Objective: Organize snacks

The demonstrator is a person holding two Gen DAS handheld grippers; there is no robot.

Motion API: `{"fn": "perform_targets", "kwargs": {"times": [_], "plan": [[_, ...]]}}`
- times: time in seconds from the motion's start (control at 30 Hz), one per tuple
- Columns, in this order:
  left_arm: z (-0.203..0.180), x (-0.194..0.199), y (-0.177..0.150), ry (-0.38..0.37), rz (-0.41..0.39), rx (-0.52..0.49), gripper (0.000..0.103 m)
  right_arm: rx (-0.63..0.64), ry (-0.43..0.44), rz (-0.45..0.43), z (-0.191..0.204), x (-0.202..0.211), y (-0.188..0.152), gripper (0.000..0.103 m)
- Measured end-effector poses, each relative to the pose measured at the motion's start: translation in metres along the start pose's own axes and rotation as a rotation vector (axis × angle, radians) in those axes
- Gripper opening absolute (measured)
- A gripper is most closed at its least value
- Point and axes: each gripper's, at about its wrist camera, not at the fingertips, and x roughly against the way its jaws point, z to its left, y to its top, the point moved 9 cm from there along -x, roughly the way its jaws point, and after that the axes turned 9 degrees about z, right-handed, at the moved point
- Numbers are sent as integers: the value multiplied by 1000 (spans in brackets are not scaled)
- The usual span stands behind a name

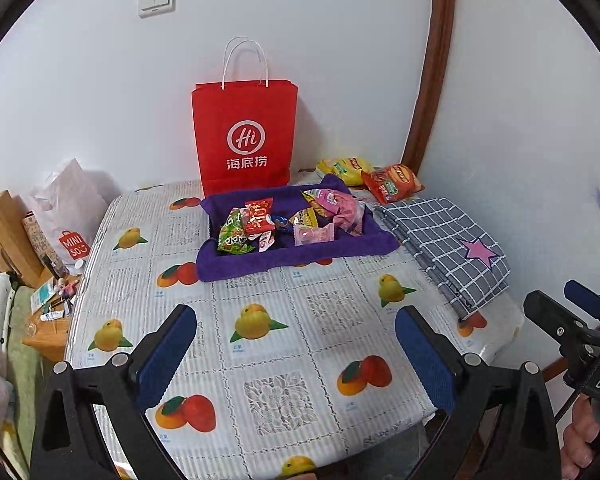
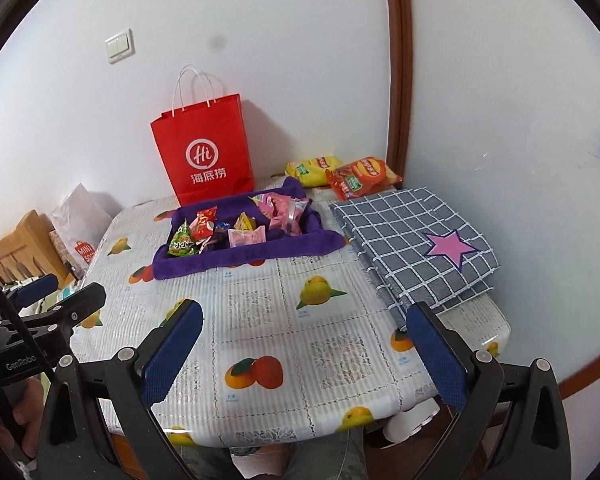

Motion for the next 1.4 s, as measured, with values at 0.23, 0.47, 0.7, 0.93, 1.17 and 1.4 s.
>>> {"fn": "perform_targets", "kwargs": {"times": [0.23, 0.47, 0.7, 0.93, 1.17, 1.4], "plan": [[-7, 6, -5, 4, -8, -11, 101, 1, 1, -14, 4, 10, -6, 101], [-8, 8, -7, 1, -12, -6, 101, 4, 1, -16, 8, 11, -10, 101], [-8, 7, -10, -8, -11, -8, 101, 2, 10, -20, 11, 12, -13, 101], [-8, 7, -12, -8, -8, -4, 101, -2, 17, -20, 13, 12, -14, 101], [-9, 9, -12, -16, -14, -9, 101, -2, 17, -20, 13, 12, -14, 101], [-11, 9, -13, -21, -10, -11, 101, -6, 19, -19, 14, 11, -16, 101]]}}
